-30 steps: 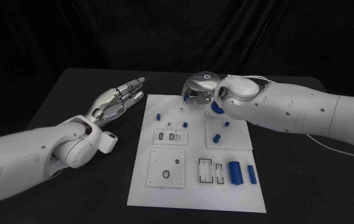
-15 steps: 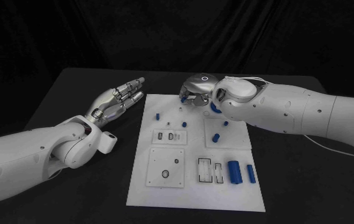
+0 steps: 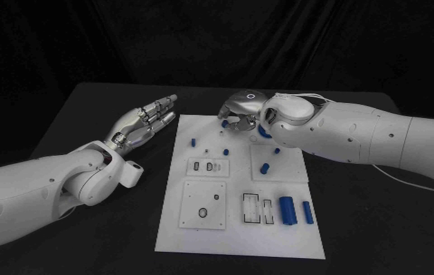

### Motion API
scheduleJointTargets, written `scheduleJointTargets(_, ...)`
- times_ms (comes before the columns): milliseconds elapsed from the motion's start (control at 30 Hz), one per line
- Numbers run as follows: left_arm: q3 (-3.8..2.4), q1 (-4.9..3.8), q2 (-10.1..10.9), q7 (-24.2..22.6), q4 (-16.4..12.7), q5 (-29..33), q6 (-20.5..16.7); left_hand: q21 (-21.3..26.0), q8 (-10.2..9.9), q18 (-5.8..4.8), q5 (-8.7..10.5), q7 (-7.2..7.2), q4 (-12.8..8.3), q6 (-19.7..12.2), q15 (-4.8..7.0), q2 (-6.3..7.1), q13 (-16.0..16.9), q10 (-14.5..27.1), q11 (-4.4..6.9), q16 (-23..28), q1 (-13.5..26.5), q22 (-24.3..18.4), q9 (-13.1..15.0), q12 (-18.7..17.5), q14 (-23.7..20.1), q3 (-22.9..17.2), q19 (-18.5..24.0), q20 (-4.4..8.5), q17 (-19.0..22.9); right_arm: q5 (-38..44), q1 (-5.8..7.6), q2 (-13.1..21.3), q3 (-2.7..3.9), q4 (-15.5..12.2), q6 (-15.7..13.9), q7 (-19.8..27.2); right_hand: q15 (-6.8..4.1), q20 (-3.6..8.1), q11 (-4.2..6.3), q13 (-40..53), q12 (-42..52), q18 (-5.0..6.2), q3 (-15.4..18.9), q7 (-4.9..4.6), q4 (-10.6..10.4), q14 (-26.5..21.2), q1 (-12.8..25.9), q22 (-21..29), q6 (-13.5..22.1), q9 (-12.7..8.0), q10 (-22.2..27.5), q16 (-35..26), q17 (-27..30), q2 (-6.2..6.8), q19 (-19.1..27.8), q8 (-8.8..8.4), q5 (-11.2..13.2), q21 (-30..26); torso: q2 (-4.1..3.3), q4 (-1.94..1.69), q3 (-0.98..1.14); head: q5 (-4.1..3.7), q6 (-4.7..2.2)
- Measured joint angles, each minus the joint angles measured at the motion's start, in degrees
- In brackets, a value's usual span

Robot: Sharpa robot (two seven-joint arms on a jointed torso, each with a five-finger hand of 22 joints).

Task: Assemble the parts on the task board

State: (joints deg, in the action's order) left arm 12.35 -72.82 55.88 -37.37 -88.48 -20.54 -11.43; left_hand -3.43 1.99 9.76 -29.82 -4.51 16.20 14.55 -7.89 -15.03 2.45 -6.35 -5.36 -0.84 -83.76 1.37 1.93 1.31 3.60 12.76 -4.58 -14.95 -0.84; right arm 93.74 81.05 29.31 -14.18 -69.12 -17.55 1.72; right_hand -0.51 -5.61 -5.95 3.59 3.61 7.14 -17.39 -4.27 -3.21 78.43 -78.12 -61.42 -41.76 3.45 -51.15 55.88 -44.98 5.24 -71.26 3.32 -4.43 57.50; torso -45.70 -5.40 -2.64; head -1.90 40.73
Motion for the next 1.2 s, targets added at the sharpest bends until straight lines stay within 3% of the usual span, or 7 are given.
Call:
scheduleJointTargets(100,0.0,0.0,0.0,0.07,0.02,0.0,0.02,0.0,0.0,0.0,0.0,-0.21,0.0,-0.21,0.0,0.23,0.0,0.0,0.0,0.0,-0.23,0.0,0.0,0.0,0.0,0.0,0.0,0.0,0.0,0.01,-0.01,0.09,0.0,0.05,0.28,-0.67,0.32,-0.43,-0.05,0.02,0.0,0.56,2.68,0.98,-0.02,-3.05,0.69,2.68,11.43,-0.6,7.63,-2.66,3.34,-0.44,2.94,-0.54,0.0,-4.45,0.0,0.01,-0.01,0.0,0.03)
scheduleJointTargets(200,0.0,0.0,0.02,0.13,0.03,0.0,0.04,0.0,0.0,0.0,0.0,-0.21,0.0,-0.21,0.0,0.23,0.0,0.0,0.0,0.0,-0.23,0.0,0.0,0.0,0.0,0.0,0.0,0.0,0.0,0.02,-0.01,0.52,0.0,0.01,-0.04,-1.12,0.31,-0.44,0.12,0.03,0.0,0.94,3.42,1.19,-0.02,-3.8,0.87,3.26,14.34,-0.72,9.67,-3.1,4.2,-0.34,3.5,-0.56,0.0,-5.6,0.0,0.02,-0.01,0.02,0.04)
scheduleJointTargets(533,0.0,0.0,0.8,0.28,-0.1,-0.01,0.05,0.0,0.0,0.0,0.01,-0.21,0.0,-0.21,-0.21,0.23,-0.07,0.23,0.23,0.0,-0.23,0.0,0.0,0.0,-0.21,0.0,0.0,0.0,-0.01,-0.45,2.67,6.78,0.08,-6.0,-5.37,-0.85,0.13,-0.27,0.16,2.6,2.85,0.94,4.84,-4.67,0.61,-3.98,-0.66,1.25,-4.72,1.13,-4.71,-3.04,5.3,-2.36,2.2,2.68,-3.03,-5.84,0.05,0.08,0.02,0.16,-0.12)
scheduleJointTargets(700,0.0,0.0,1.04,0.36,-0.18,-0.01,0.05,0.0,0.0,0.0,0.01,-0.21,0.0,-0.21,-0.21,0.23,-0.07,0.23,0.23,0.0,-0.23,0.0,0.0,0.0,-0.21,0.0,0.0,0.0,-0.01,-0.69,4.69,11.48,0.2,-9.7,-6.45,-1.07,0.21,-0.32,1.91,4.73,7.23,0.93,3.45,-4.19,0.2,-4.51,-0.97,1.37,-9.15,1.13,-15.98,-4.58,7.64,-2.92,2.42,3.18,-3.53,-6.89,0.14,0.23,-0.03,-0.18,-0.28)
scheduleJointTargets(833,0.0,0.0,0.89,0.42,-0.17,-0.01,0.03,0.0,0.0,0.0,-0.38,-0.21,-0.16,-0.21,-0.21,0.23,-0.07,0.23,0.23,0.0,-0.23,0.0,0.0,0.0,-0.21,-0.16,0.0,0.0,-0.01,-0.82,4.93,14.4,0.1,-11.73,-6.16,-1.92,-1.13,0.94,4.57,13.32,18.05,2.74,3.81,-1.88,-0.44,-8.32,-0.35,8.9,-10.68,1.12,-19.17,-9.92,11.61,-1.48,9.14,2.19,-2.79,-19.05,0.21,0.32,-0.09,-0.27,-0.3)
scheduleJointTargets(1033,0.0,0.0,0.8,0.54,-0.02,-0.01,0.04,0.0,0.0,0.0,-0.38,-0.21,-0.16,-0.21,-0.21,0.23,-0.07,0.43,0.03,0.0,-0.23,0.0,0.0,0.0,-0.21,-0.15,0.0,0.0,-0.01,-1.06,4.11,17.58,0.04,-12.84,-4.38,-4.58,-1.67,1.48,5.45,39.77,46.62,2.73,6.34,-0.73,-2.97,-1.62,3.04,1.79,-9.51,2.09,-11.16,11.92,-15.72,-1.36,4.57,0.72,-1.73,-13.1,0.24,0.34,-0.1,-0.32,-0.66)
scheduleJointTargets(1200,0.01,0.0,0.83,0.68,0.19,-0.01,0.05,0.0,0.0,-0.01,-0.67,-0.21,0.0,-0.21,-0.21,-0.07,-0.07,0.43,0.03,0.0,-0.53,0.0,0.0,0.0,-0.21,-0.31,0.01,-0.41,-0.01,-1.25,2.2,18.52,-0.07,-12.92,-3.04,-6.89,-1.28,0.98,5.21,70.15,78.69,0.78,9.41,-0.84,-4.26,3.78,6.03,-6.36,-8.58,3.73,-29.02,24.93,-29.1,-1.74,2.42,0.72,-1.29,-6.0,0.25,0.33,-0.09,-0.47,-0.9)
